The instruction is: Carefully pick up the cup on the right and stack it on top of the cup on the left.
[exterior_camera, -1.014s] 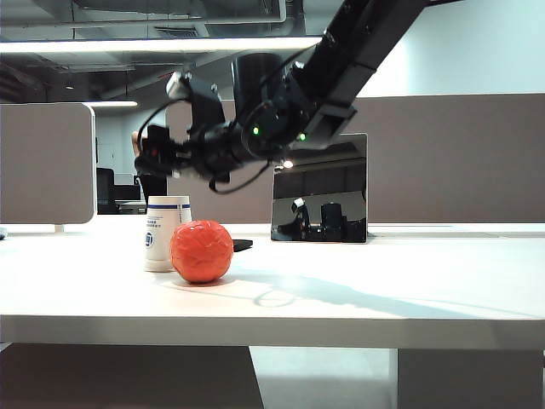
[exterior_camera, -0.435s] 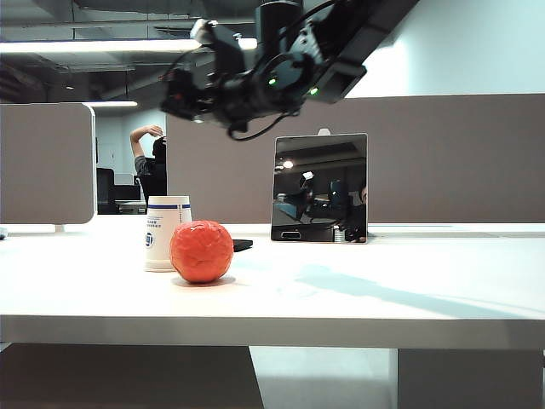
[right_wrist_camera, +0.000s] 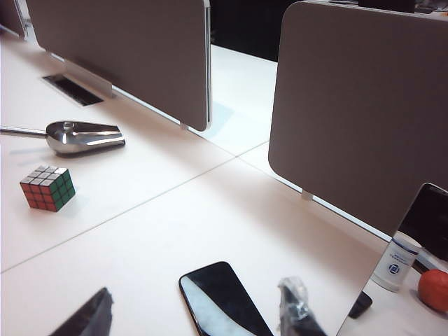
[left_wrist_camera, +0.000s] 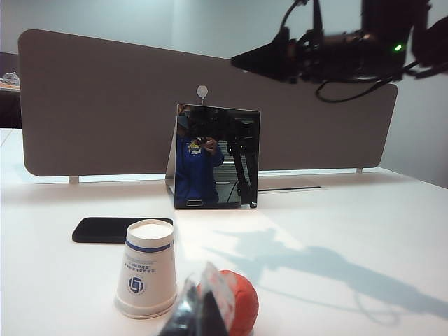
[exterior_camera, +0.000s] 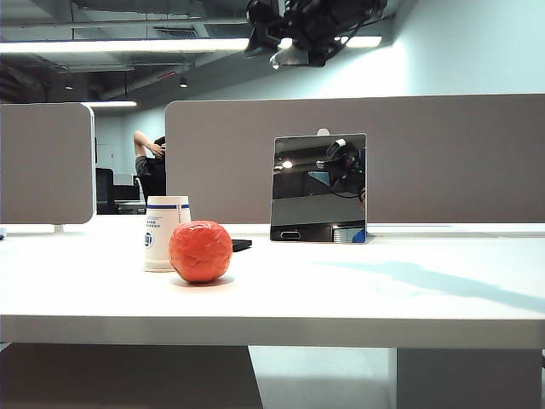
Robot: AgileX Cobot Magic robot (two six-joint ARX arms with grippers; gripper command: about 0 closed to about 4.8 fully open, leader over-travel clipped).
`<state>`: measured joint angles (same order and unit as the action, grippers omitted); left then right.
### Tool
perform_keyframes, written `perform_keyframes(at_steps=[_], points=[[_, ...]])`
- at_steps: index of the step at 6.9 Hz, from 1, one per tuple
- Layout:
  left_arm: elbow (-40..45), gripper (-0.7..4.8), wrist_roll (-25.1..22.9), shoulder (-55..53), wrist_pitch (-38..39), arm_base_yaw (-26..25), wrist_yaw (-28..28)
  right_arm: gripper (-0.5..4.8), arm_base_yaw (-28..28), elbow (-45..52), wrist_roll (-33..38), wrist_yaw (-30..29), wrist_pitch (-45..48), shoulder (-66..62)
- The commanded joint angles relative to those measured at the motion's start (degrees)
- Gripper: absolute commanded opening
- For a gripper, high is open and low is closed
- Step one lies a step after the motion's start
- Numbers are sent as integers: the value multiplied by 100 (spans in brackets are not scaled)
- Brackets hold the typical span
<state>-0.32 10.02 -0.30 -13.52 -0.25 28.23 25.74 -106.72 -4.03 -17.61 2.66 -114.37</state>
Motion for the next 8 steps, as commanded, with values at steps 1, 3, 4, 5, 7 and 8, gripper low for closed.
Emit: perform_keyframes(at_steps=[1, 3, 4, 5, 7, 8], points=[[-11, -5, 9, -2, -72, 0, -13, 306, -321, -4, -527, 245, -1875, 1102], [-9, -5, 7, -2, 96, -2, -688, 315, -520, 66, -826, 643, -2601, 2111], [-9, -5, -4, -2, 319, -2, -1088, 315, -627, 66, -850, 699, -2933, 2398], [-9, -5, -33, -2, 863, -2, -1965, 315, -890, 68, -1023, 914, -3884, 3180], [-9, -5, -426, -2, 1141, 2, -2131, 315, -970, 81, -1279, 1316, -4712, 4098], [-9, -5, -428, -2, 1130, 2, -1967, 315, -970, 273, -1255, 1495, -5042, 4524]])
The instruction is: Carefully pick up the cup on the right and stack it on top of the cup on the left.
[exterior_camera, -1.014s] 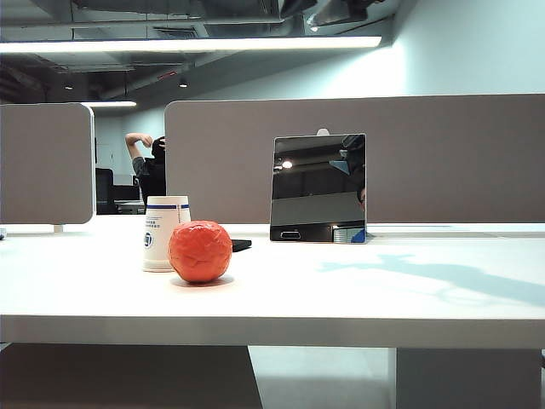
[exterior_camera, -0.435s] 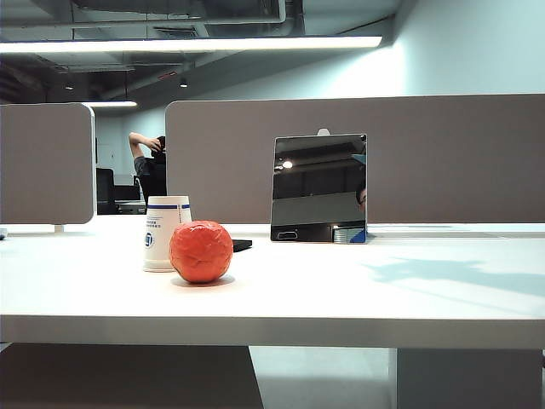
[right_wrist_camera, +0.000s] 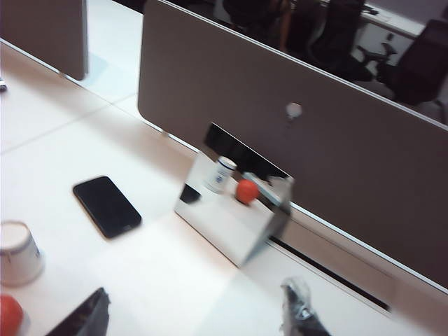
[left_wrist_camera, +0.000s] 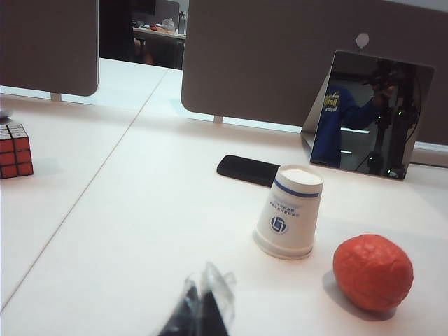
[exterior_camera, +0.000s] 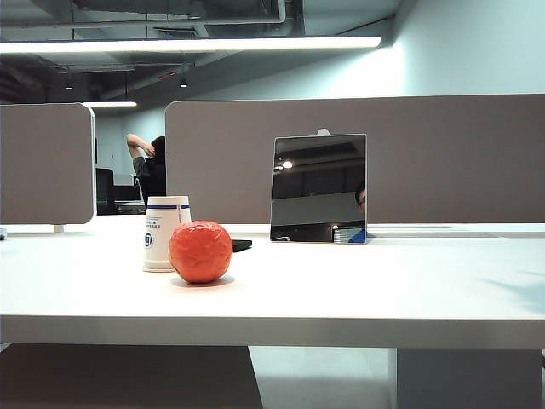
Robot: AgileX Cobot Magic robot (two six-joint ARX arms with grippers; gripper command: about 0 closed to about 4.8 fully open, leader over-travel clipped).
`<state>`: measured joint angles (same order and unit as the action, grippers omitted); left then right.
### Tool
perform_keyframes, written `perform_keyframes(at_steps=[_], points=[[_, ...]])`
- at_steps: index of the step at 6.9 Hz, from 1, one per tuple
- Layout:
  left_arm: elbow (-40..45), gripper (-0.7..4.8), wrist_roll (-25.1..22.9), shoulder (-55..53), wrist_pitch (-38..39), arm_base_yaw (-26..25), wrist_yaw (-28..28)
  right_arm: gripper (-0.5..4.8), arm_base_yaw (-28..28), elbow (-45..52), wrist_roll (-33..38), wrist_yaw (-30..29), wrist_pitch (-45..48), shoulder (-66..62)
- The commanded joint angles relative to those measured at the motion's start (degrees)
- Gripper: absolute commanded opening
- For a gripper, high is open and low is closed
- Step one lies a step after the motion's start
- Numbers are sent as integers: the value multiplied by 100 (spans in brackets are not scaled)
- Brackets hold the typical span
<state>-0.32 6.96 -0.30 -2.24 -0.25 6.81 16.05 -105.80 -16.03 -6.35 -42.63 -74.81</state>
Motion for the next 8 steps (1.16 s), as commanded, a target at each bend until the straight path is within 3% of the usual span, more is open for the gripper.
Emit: perform_keyframes(at_steps=[1, 3, 4, 5, 6, 7, 8], points=[[-9, -5, -247, -2, 2, 2, 372, 314, -2, 1478, 83, 697, -678, 1880], [-9, -5, -247, -2, 0, 2, 369, 305, -4, 3217, 293, 1115, -420, 3775], [-9, -5, -245, -2, -2, 2, 369, 290, -2, 4321, 409, 1399, 232, 5154], [-9, -5, -245, 0, -13, 2, 372, 231, -2, 5215, 426, 1447, 837, 6373], [-11, -5, -232, -2, -26, 2, 396, 203, 0, 5921, 695, 1692, 791, 7261], [-11, -5, -221, 0, -44, 2, 483, 146, 4, 6054, 682, 2192, 717, 7274], [-11, -5, -221, 0, -44, 2, 501, 146, 7, 6054, 684, 2315, 514, 7350]])
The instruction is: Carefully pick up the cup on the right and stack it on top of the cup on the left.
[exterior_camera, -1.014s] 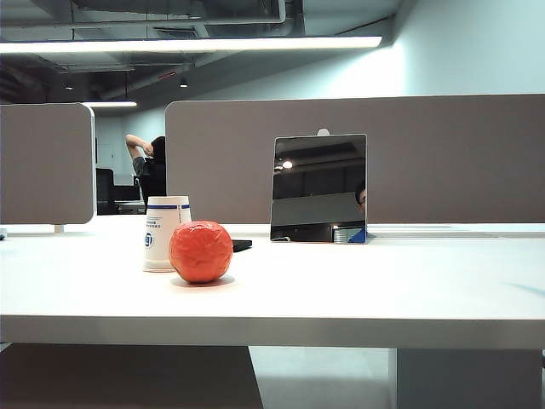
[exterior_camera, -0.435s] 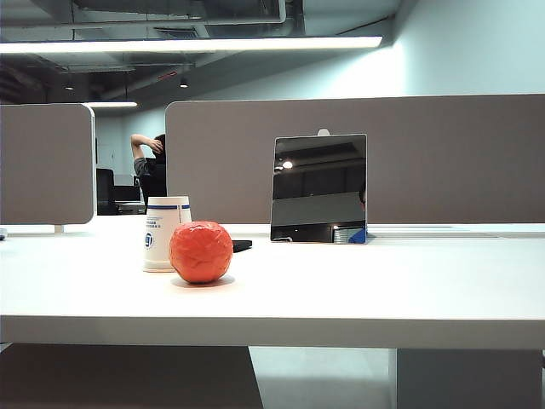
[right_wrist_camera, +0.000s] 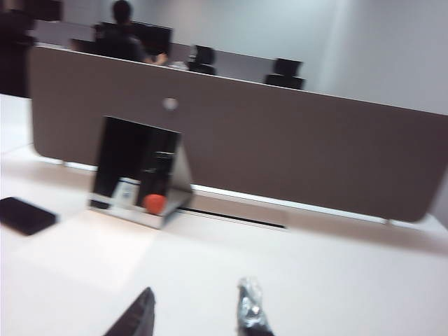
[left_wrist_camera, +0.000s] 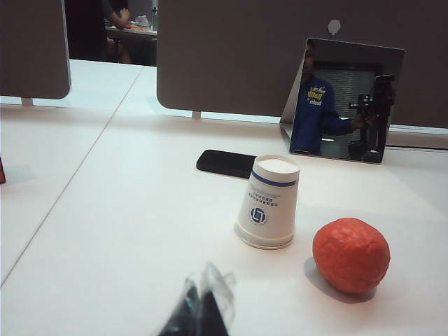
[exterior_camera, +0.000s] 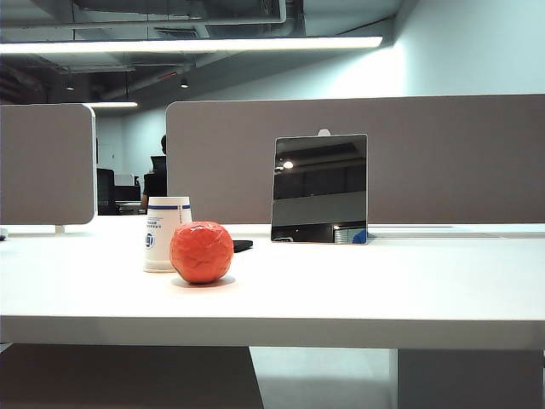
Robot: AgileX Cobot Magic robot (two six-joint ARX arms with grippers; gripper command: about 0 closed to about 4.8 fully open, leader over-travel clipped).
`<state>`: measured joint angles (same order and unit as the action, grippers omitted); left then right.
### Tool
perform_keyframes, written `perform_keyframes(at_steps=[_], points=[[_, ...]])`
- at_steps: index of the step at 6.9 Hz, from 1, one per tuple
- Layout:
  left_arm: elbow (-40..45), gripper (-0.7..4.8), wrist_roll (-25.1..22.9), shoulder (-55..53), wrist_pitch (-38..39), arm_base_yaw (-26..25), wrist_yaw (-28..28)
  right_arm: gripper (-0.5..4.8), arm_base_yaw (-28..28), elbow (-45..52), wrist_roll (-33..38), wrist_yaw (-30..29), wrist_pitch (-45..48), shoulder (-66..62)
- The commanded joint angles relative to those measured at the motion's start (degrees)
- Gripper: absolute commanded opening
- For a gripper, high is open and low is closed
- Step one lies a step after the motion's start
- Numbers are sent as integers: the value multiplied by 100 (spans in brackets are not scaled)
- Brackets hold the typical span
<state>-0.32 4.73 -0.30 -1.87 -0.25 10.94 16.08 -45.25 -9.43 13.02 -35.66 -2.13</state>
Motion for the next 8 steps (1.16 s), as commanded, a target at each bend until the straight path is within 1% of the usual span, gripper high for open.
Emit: perform_keyframes(at_steps=[1, 2, 3, 4, 5, 6, 7, 8], points=[[-11, -5, 2, -2, -81, 2, 90, 146, 35, 0, 31, 380, -387, 199], [-11, -5, 2, 0, -79, 2, 90, 147, 35, 35, 48, 227, -592, 199], [-11, -5, 2, -2, -81, 4, 118, 147, 33, 234, 92, -365, -649, 199], [-11, -5, 2, 0, -90, 2, 208, 147, 33, 525, 94, -831, -553, 199], [-11, -5, 2, 0, -92, 2, 219, 147, 33, 870, 149, -1064, -278, 199], [-11, -5, 0, 0, -92, 2, 221, 147, 31, 2000, 566, -1213, 1676, 201], [-11, -5, 0, -2, -96, 2, 240, 147, 15, 3084, 940, -1029, 3421, 203], [-11, -5, 0, -2, -96, 2, 240, 148, 15, 3423, 946, -750, 3901, 203]])
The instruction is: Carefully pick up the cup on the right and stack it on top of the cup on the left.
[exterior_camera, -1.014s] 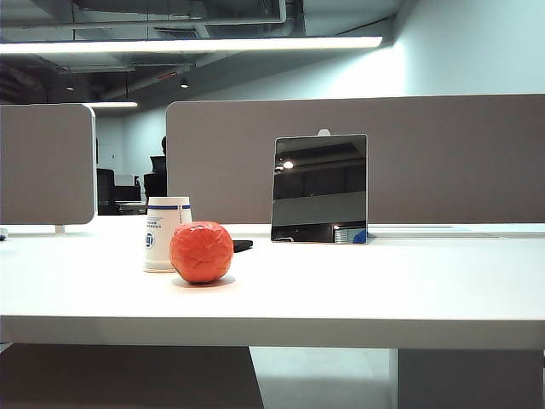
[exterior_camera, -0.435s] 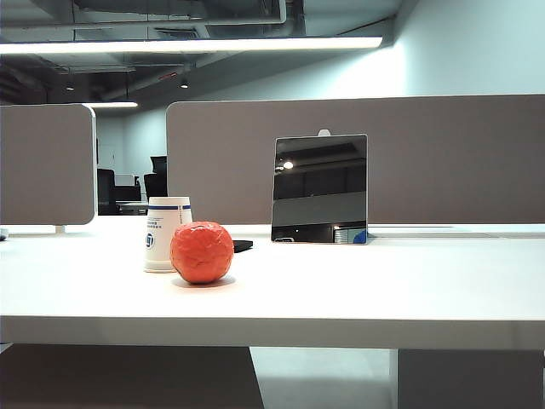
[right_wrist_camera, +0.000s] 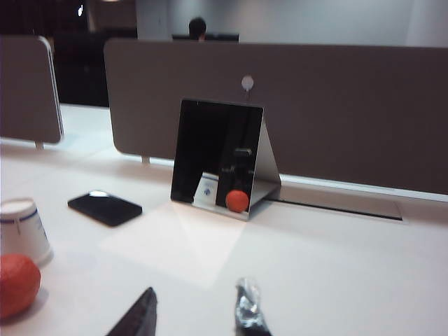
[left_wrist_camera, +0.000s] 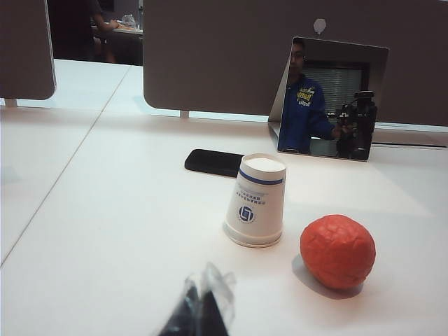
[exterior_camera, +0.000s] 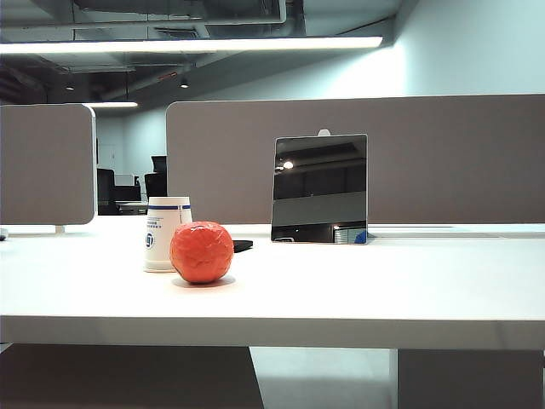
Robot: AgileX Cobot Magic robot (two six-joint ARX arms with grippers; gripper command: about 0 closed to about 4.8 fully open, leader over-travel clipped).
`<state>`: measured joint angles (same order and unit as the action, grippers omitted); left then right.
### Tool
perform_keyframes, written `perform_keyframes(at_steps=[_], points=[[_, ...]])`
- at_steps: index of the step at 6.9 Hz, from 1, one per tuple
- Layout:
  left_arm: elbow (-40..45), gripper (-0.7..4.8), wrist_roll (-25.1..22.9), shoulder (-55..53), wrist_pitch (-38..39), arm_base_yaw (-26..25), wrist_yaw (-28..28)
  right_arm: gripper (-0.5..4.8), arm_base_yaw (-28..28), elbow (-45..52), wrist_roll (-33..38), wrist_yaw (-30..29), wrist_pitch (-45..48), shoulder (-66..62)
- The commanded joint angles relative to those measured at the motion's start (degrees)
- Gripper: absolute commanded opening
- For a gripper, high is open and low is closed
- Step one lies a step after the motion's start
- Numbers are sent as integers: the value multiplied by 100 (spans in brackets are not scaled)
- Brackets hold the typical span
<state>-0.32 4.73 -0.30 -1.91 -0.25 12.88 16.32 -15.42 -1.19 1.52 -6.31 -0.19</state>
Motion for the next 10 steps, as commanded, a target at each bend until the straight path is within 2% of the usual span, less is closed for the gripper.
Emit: perform_keyframes(at_steps=[1, 3, 5, 6, 8, 10], points=[[-11, -5, 2, -2, -92, 2, 46, 148, -11, 817, 122, 680, 1390, 9], [-11, -5, 2, -2, -94, 2, 48, 147, -13, 1392, 120, 782, 1698, 11], [-11, -5, 7, -2, -92, 4, 153, 148, -140, 1488, 42, 778, 1606, 13], [-11, -5, 17, 0, -94, 2, 153, 147, -358, 1488, -52, 758, 1602, 13], [-11, -5, 17, 0, -92, 2, 153, 147, -1167, 1488, -20, 734, 1600, 13], [-9, -5, 17, -2, -90, 2, 151, 146, -1432, 1488, 120, 339, 1303, 13]])
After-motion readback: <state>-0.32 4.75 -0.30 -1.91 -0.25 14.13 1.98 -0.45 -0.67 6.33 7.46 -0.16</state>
